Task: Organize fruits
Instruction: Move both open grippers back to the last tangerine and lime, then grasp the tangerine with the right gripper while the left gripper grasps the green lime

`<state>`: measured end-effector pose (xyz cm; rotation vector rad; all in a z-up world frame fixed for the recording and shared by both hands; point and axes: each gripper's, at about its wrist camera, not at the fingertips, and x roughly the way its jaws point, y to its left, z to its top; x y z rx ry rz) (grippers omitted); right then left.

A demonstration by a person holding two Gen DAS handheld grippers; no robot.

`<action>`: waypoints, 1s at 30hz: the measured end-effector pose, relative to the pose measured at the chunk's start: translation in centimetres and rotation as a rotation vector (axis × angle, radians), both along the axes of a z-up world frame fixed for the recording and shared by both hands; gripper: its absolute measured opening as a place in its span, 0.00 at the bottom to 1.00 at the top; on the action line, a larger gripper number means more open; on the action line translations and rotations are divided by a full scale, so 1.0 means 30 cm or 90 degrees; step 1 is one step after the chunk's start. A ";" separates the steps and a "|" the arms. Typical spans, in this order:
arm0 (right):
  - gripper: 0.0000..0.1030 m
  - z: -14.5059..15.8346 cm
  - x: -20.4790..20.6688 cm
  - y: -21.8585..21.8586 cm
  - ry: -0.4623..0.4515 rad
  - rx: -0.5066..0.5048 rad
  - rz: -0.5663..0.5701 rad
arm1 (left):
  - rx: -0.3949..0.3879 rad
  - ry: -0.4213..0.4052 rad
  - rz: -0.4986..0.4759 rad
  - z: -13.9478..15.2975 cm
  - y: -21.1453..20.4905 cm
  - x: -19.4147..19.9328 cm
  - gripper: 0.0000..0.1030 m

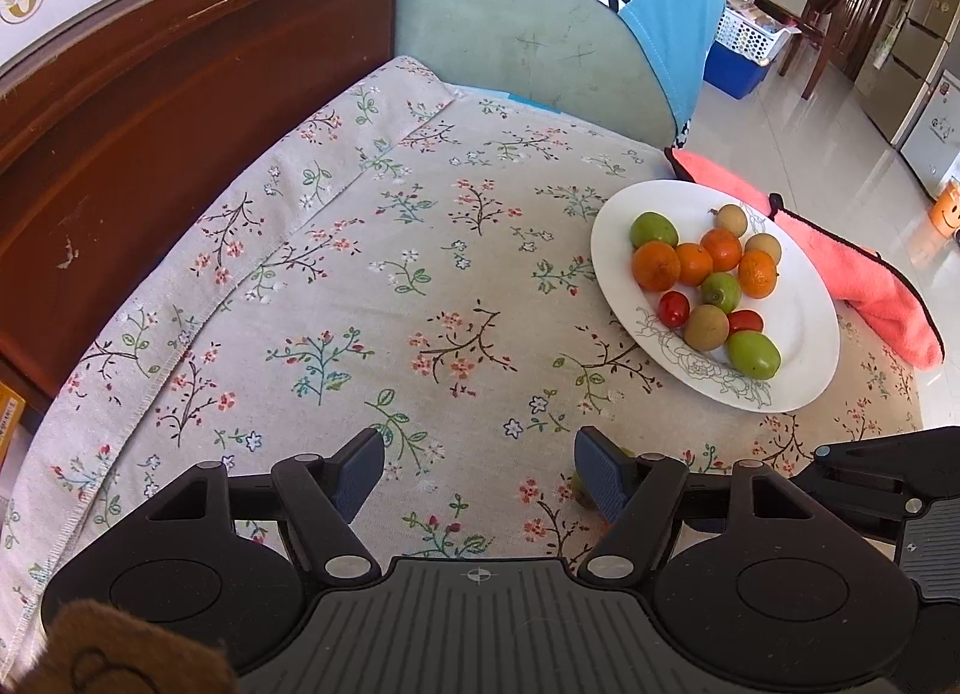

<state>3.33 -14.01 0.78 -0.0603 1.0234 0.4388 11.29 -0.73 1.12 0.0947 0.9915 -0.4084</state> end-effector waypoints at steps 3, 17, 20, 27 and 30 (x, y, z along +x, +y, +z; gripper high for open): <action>0.38 -0.010 0.008 0.012 0.000 -0.007 -0.004 | -0.006 0.004 -0.003 0.000 0.000 0.000 0.69; 0.30 -0.018 -0.006 -0.008 -0.001 -0.023 0.003 | -0.011 0.012 -0.058 -0.023 -0.055 -0.030 0.71; 0.30 -0.009 -0.021 -0.047 0.001 -0.026 -0.005 | -0.009 0.009 -0.078 -0.028 -0.080 -0.044 0.71; 0.30 0.000 -0.048 -0.132 -0.002 -0.038 -0.030 | -0.011 0.011 -0.114 -0.046 -0.129 -0.071 0.69; 0.30 0.000 -0.052 -0.157 -0.002 -0.040 -0.043 | -0.008 0.016 -0.121 -0.061 -0.143 -0.076 0.67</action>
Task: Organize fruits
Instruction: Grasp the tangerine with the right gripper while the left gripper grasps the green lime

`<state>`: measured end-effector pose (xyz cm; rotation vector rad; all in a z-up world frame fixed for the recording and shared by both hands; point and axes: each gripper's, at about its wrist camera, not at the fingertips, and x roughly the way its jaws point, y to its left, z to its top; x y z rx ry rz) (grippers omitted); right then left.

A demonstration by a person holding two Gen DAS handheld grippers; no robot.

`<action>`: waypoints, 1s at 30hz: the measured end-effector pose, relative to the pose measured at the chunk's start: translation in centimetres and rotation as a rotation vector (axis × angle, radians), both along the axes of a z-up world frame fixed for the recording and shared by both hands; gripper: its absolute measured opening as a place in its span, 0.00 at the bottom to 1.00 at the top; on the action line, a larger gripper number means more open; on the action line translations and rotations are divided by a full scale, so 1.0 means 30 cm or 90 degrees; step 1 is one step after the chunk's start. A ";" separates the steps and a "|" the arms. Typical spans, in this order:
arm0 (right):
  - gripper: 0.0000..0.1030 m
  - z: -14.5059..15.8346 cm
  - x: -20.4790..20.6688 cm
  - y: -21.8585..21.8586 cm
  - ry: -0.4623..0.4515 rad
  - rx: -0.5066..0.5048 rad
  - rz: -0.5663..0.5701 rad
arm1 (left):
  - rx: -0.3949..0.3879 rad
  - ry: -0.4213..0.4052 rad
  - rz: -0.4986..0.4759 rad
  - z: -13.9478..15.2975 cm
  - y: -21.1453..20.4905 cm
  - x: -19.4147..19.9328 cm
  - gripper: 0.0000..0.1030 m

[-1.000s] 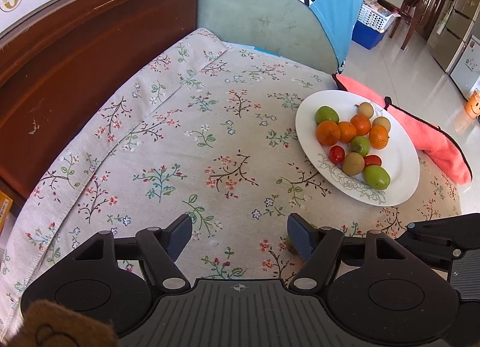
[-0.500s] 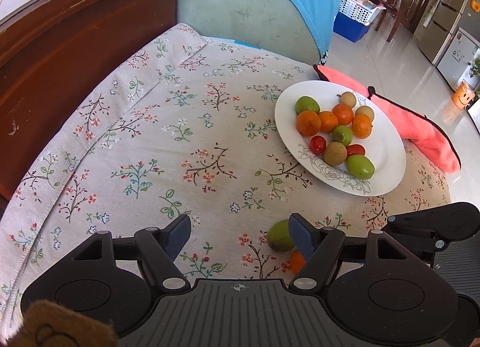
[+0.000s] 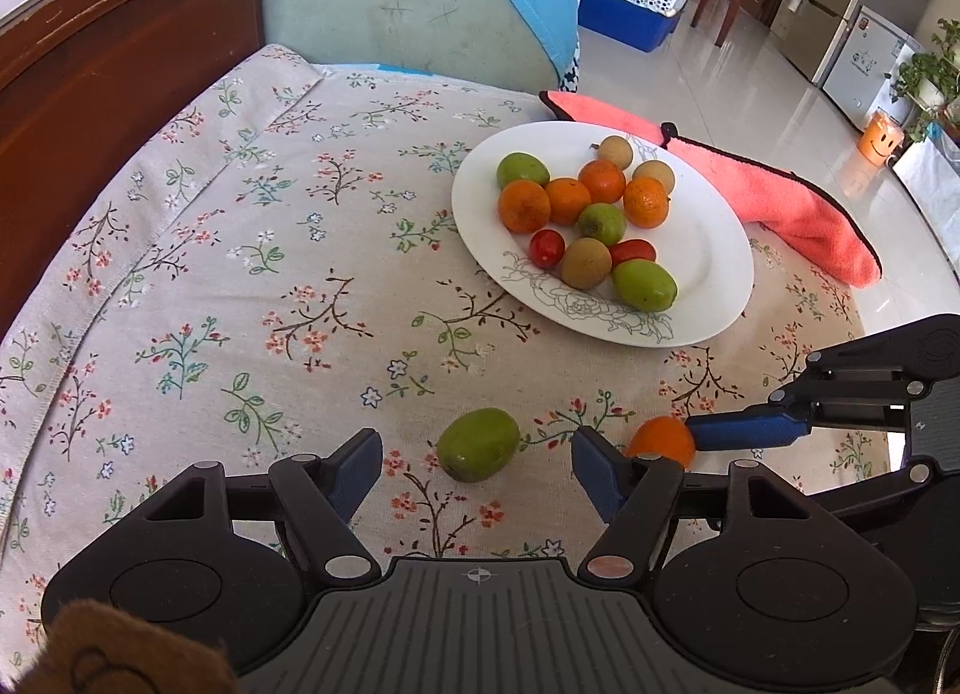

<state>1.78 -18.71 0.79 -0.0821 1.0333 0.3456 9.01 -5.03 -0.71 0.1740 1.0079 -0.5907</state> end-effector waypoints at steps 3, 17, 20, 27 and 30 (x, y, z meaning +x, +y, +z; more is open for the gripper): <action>0.30 -0.002 0.002 -0.009 0.005 0.001 -0.006 | 0.004 -0.004 -0.005 -0.011 -0.014 -0.001 0.64; 0.32 -0.025 0.025 0.000 0.011 0.004 -0.022 | 0.020 -0.020 -0.037 -0.057 -0.039 -0.010 0.34; 0.29 -0.030 0.027 0.003 0.014 0.003 -0.021 | 0.015 -0.022 -0.043 -0.057 -0.041 -0.013 0.27; 0.06 -0.014 0.024 0.006 0.003 0.008 -0.010 | 0.019 -0.047 -0.059 -0.041 -0.058 -0.028 0.27; 0.06 -0.012 0.029 0.003 0.008 0.017 -0.005 | 0.018 -0.050 -0.056 -0.037 -0.058 -0.025 0.27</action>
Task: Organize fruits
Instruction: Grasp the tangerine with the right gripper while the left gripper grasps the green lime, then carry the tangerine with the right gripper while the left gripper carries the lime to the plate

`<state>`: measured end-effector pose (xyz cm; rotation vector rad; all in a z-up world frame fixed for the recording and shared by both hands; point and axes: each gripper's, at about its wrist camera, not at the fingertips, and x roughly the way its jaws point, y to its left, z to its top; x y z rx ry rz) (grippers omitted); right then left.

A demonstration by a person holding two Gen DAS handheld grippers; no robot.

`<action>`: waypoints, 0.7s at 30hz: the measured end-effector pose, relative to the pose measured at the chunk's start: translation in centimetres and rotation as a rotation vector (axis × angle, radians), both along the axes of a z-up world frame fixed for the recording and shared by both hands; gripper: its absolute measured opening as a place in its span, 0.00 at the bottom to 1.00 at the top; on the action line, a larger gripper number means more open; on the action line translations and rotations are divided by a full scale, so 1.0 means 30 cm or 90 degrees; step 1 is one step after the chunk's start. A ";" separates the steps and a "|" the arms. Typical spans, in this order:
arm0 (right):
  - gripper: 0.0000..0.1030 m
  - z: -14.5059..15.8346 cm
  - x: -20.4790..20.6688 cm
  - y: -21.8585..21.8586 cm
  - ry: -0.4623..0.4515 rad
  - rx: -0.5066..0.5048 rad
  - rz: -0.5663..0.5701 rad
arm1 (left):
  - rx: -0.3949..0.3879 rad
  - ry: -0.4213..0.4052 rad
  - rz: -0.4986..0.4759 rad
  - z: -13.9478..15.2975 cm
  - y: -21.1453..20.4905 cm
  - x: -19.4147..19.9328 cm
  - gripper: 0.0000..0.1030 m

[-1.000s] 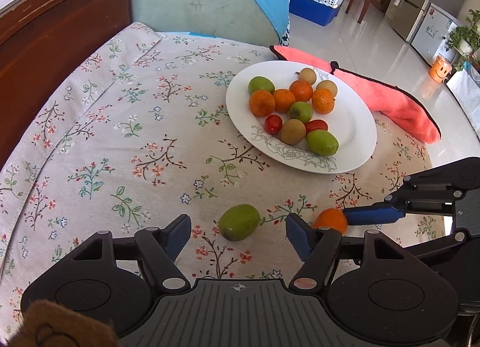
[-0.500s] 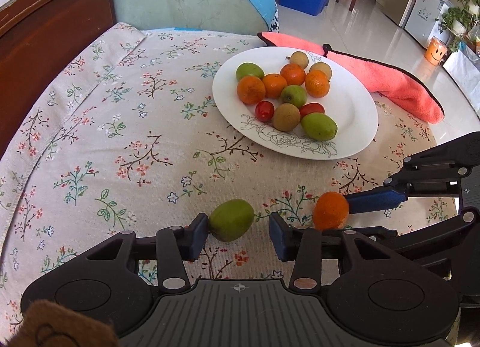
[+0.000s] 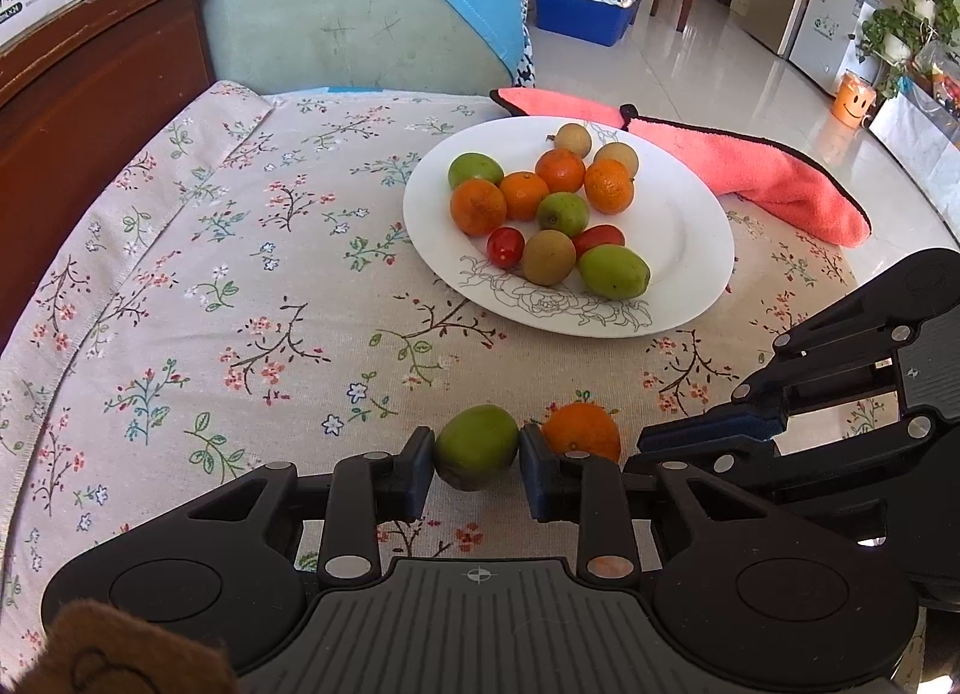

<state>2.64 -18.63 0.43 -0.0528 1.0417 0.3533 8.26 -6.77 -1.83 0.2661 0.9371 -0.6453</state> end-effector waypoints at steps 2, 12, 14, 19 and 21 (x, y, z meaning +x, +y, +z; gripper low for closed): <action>0.11 -0.003 0.001 0.004 0.008 0.006 0.005 | 0.005 -0.001 0.000 -0.002 -0.001 0.000 0.27; 0.36 0.012 0.012 0.013 -0.017 0.013 -0.007 | 0.010 -0.010 0.032 0.008 0.034 0.022 0.27; 0.37 0.007 0.022 0.020 -0.017 0.017 -0.014 | 0.012 -0.011 0.035 0.009 0.037 0.025 0.27; 0.32 -0.020 0.046 0.039 -0.005 0.003 -0.020 | 0.020 -0.019 0.036 0.011 0.041 0.025 0.27; 0.32 -0.021 0.046 0.039 -0.006 0.000 -0.019 | 0.017 -0.022 0.037 0.015 0.042 0.026 0.27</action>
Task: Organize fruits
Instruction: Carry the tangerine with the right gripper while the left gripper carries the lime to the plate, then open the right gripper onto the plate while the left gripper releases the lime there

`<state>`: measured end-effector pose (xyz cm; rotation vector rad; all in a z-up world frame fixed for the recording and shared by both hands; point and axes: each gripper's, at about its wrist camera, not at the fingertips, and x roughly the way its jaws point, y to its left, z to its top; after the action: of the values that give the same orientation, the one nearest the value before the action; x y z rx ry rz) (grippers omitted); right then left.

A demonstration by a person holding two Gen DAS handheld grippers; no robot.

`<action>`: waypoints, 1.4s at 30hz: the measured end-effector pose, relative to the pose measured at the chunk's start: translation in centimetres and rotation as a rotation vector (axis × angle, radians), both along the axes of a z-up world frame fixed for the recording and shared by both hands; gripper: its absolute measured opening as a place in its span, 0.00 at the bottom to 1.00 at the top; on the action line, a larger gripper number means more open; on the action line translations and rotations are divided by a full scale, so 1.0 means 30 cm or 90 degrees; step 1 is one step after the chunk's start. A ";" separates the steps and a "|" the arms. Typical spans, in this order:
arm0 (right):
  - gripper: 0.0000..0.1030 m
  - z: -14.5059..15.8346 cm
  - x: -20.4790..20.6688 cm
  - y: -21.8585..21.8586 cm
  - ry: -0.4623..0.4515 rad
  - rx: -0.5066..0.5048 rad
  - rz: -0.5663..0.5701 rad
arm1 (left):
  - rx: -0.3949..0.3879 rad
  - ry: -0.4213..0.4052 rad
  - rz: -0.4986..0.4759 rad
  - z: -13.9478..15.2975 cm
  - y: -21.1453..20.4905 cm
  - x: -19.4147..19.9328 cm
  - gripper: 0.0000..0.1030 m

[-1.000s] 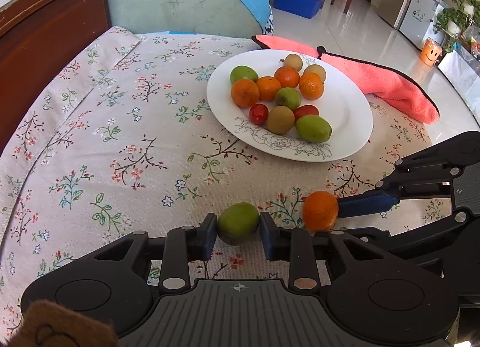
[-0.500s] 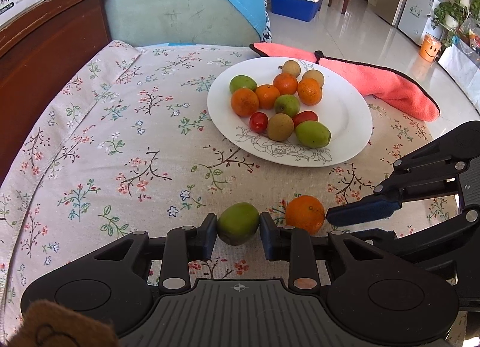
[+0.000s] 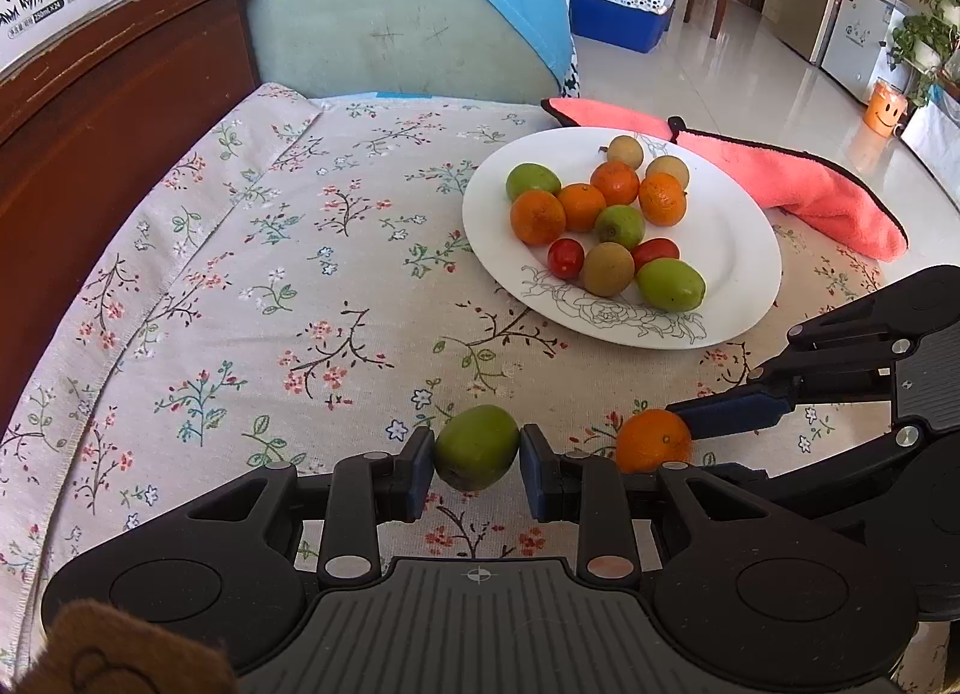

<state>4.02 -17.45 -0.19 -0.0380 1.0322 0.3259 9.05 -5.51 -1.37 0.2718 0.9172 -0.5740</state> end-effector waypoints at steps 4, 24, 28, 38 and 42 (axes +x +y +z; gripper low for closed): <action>0.31 0.028 -0.007 -0.009 -0.016 -0.012 0.005 | -0.015 -0.017 -0.007 0.022 -0.013 0.005 0.27; 0.32 0.164 0.064 -0.281 -0.095 -0.067 -0.136 | -0.073 -0.083 -0.049 0.077 -0.222 0.155 0.27; 0.32 0.155 0.077 -0.287 -0.090 -0.071 -0.133 | -0.075 -0.084 -0.049 0.064 -0.260 0.200 0.27; 0.32 0.112 0.121 -0.318 -0.057 -0.066 -0.155 | -0.103 -0.071 -0.036 0.038 -0.330 0.306 0.27; 0.32 0.104 0.135 -0.321 -0.051 -0.054 -0.160 | -0.115 -0.059 -0.027 0.025 -0.348 0.335 0.27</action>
<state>8.07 -27.08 2.93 0.0026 0.9586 0.0522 19.11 -15.94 -0.62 0.1535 0.7667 -0.6734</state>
